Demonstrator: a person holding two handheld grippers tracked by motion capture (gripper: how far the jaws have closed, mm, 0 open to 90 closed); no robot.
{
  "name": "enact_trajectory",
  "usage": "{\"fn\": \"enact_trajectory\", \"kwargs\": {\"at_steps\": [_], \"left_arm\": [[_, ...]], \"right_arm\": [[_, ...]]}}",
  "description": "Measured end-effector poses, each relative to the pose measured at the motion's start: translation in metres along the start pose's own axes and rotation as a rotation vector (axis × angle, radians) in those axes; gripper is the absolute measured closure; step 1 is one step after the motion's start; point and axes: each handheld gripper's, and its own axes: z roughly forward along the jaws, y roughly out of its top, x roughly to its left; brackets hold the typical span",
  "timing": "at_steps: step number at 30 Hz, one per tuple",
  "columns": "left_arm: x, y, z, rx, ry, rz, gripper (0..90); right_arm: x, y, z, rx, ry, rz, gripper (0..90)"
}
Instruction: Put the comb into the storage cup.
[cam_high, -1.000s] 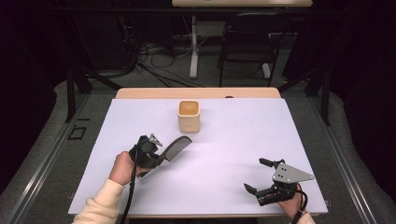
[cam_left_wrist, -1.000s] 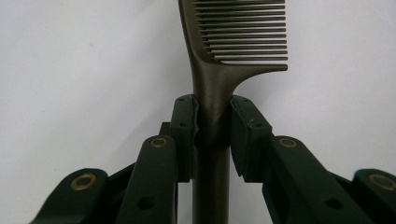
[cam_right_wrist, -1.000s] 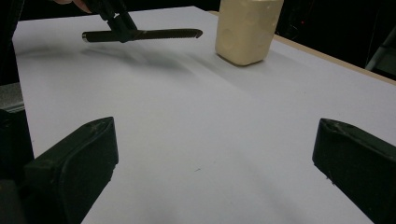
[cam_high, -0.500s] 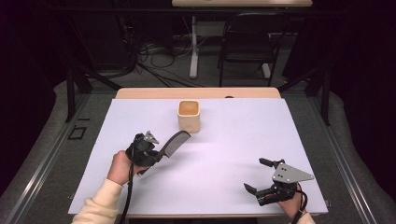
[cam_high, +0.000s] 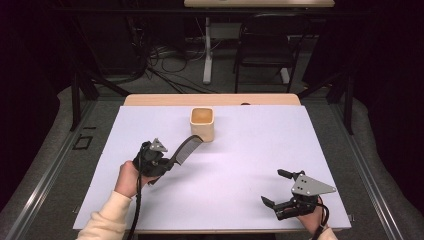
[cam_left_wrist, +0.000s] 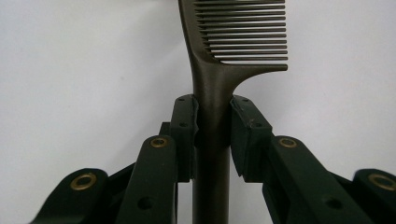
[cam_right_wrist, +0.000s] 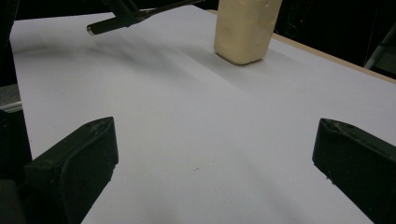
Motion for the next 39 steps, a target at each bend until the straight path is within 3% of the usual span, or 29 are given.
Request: {"fn": "enact_trajectory", "kwargs": {"at_steps": [20, 39], "left_arm": [[-0.0008, -0.0014, -0.0012, -0.119, 0.049, -0.02, 72.6], [0.004, -0.0029, -0.0028, -0.185, 0.056, -0.043, 72.6]], "right_arm": [[-0.0007, -0.0003, 0.0005, 0.006, -0.008, 0.006, 0.0], [-0.0008, -0.0002, 0.0004, 0.007, -0.008, 0.006, 0.0]]}}
